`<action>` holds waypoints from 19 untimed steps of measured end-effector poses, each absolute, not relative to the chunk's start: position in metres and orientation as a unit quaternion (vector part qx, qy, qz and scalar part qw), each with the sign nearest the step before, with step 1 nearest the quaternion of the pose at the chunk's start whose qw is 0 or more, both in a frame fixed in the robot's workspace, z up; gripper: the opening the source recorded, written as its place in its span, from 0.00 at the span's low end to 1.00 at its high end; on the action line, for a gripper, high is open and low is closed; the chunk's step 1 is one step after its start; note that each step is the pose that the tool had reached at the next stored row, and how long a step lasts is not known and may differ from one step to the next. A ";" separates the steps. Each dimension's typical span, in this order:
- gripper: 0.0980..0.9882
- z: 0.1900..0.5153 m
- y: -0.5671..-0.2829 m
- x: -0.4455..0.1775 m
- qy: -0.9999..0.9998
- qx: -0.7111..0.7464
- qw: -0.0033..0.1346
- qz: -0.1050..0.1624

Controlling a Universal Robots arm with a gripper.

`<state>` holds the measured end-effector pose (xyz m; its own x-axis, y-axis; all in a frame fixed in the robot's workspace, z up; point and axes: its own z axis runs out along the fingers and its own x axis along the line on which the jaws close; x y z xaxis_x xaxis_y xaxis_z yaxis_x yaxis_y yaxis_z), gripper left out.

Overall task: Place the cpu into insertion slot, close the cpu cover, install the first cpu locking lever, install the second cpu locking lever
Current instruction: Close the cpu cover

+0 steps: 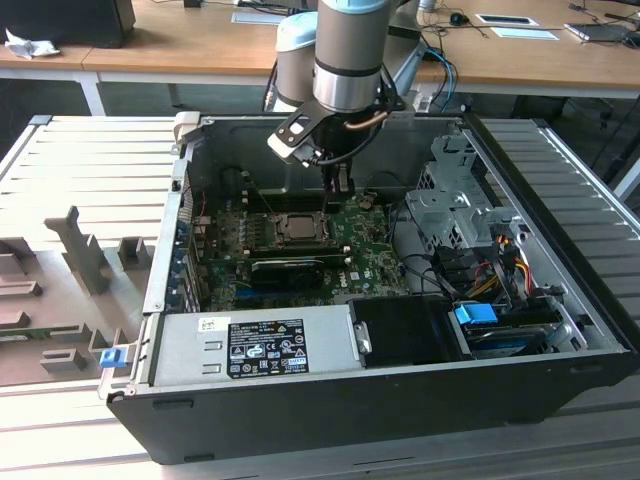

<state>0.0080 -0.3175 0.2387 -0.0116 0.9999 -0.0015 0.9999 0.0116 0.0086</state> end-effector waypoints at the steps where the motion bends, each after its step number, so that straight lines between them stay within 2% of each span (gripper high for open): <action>1: 0.01 0.239 -0.318 0.008 0.711 0.703 0.004 0.003; 19: 0.01 0.226 -0.320 -0.015 0.727 0.687 0.005 0.007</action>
